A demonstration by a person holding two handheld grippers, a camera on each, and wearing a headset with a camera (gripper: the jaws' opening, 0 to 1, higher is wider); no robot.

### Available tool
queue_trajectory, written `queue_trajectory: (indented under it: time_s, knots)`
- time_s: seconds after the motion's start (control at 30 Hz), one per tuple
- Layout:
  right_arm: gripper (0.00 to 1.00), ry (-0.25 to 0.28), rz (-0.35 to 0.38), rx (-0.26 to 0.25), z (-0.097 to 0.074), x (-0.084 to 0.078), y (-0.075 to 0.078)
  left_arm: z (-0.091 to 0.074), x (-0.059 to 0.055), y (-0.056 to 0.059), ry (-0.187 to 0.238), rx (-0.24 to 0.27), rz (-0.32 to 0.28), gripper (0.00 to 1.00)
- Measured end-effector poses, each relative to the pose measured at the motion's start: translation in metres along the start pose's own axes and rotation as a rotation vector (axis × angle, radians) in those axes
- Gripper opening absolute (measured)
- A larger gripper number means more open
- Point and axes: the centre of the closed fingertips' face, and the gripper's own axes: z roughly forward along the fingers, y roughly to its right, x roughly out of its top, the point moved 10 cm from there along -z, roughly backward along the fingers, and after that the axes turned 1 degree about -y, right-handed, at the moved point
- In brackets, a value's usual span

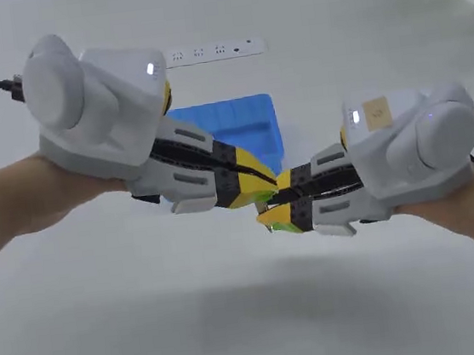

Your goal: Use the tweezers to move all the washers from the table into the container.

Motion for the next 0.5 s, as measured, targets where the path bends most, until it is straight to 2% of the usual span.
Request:
queue_trajectory:
  time_s: [0.13,0.37,0.5]
  knots:
    - [0.11,-0.015,0.0,-0.01,0.0,-0.007,0.0,0.008,-0.003,-0.001,-0.006,-0.012,-0.002,0.05]
    - [0.1,-0.031,0.018,-0.048,0.0,-0.016,0.009,0.018,-0.005,-0.015,-0.006,-0.001,-0.02,0.05]
    - [0.1,-0.033,0.012,-0.057,0.003,-0.019,0.011,0.02,-0.008,-0.018,-0.016,0.004,-0.029,0.05]
